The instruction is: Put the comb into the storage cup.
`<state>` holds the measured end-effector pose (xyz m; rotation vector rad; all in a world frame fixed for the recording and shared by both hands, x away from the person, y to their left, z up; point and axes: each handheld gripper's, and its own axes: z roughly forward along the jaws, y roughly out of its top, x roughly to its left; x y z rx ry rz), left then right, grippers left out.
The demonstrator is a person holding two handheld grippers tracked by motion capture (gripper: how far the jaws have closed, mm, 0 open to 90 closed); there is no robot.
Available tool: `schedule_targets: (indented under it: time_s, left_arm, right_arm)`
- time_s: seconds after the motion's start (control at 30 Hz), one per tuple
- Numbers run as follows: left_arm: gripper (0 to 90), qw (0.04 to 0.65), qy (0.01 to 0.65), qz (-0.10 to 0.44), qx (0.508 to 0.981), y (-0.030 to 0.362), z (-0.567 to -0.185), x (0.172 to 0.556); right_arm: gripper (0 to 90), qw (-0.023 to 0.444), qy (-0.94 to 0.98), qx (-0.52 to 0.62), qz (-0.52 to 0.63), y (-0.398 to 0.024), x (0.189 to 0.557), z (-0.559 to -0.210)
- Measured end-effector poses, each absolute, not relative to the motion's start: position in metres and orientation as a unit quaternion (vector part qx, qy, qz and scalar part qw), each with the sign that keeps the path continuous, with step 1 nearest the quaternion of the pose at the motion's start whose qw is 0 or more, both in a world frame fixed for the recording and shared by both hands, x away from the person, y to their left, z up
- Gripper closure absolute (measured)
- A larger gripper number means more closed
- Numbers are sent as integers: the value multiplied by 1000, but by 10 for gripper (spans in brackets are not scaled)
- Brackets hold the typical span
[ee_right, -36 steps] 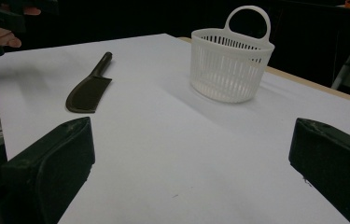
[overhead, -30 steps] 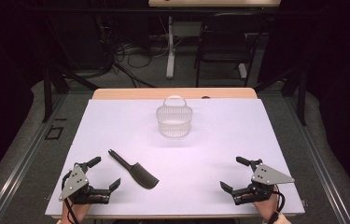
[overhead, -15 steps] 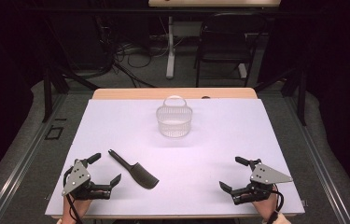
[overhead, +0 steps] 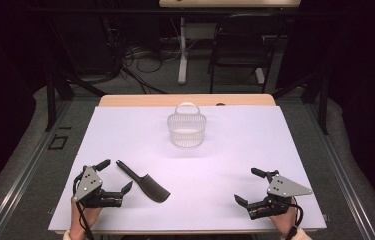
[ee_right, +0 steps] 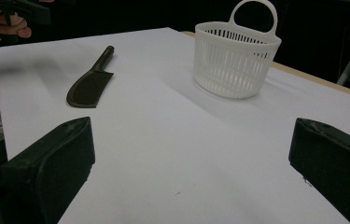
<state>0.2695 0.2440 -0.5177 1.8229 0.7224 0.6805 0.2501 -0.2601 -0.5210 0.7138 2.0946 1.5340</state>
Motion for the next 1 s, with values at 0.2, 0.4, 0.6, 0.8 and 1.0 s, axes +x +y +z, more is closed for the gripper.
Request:
schedule_targets:
  time_s: [0.2,0.4,0.6,0.8,1.0]
  left_arm:
    - [2,504,299,284,759,242,-516,275]
    - [1,491,306,267,770,239,-513,283]
    - [1,481,311,264,776,236,-511,291]
    - [0,470,311,263,783,233,-510,300]
    - [0,465,312,266,785,230,-508,308]
  right_arm:
    - [0,222,758,258,556,-260,250,-521]
    - [0,221,758,259,556,-260,250,-521]
    - [0,221,759,258,555,-260,250,-521]
    - [0,220,758,258,557,-260,251,-522]
    - [0,220,758,258,557,-260,251,-522]
